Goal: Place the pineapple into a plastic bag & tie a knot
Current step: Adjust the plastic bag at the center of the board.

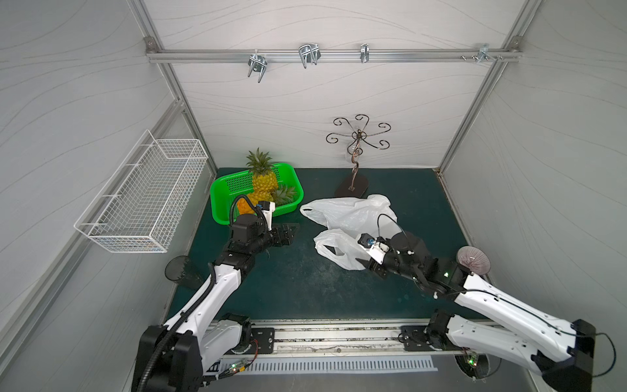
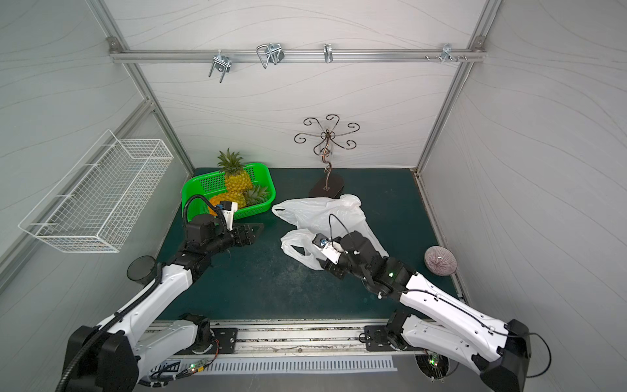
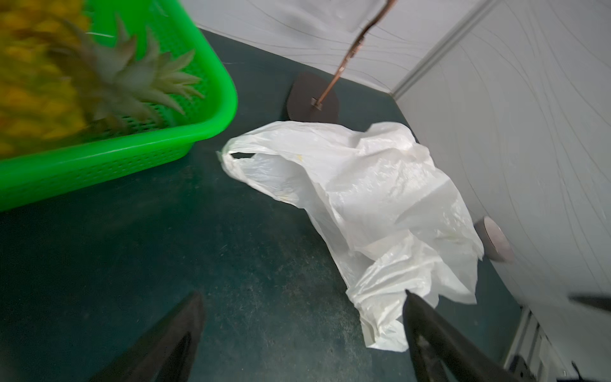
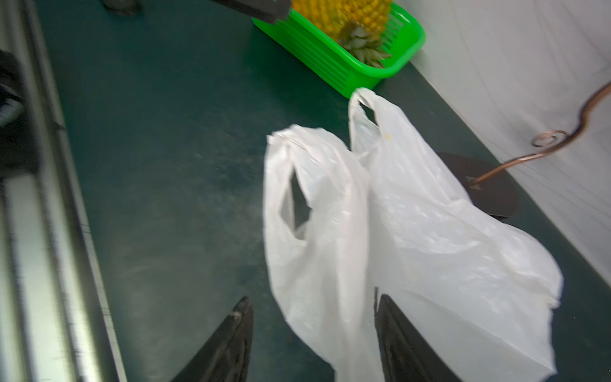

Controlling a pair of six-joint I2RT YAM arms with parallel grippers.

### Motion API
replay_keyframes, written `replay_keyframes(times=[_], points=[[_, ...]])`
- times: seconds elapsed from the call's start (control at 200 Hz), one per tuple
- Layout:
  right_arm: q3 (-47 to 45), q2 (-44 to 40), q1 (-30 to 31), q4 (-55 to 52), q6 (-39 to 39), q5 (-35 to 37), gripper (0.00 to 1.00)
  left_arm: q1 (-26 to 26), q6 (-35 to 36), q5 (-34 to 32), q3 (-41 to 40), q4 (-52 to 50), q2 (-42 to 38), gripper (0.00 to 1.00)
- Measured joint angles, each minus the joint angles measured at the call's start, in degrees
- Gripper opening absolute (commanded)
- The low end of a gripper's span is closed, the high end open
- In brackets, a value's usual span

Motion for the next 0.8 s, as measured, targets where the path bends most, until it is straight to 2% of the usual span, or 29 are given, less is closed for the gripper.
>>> replay_keyframes(times=[0.115, 0.23, 0.405, 0.525, 0.695, 0.8], points=[[2.6, 5.8, 9.5, -0.6, 7.4, 5.5, 0.61, 0.0, -6.2, -7.6, -0.7, -6.0, -4.3, 0.99], [6.4, 15.5, 13.1, -1.2, 13.7, 10.1, 0.61, 0.0, -11.6, -12.5, -2.3, -11.6, -8.7, 0.99], [14.0, 27.9, 13.2, -1.9, 21.4, 14.6, 0.67, 0.0, -18.8, -19.1, -3.5, -20.0, -15.0, 0.99], [17.2, 33.6, 12.4, -1.4, 23.3, 16.2, 0.70, 0.5, -22.6, -22.7, -3.4, -25.6, -16.9, 0.99], [20.9, 42.7, 8.9, -0.7, 22.9, 16.4, 0.70, 1.6, -23.5, -22.7, -2.7, -31.9, -15.6, 0.99], [21.8, 46.6, 6.4, -0.3, 21.4, 16.7, 0.67, 2.0, -22.6, -20.6, -2.7, -33.2, -15.6, 0.99]])
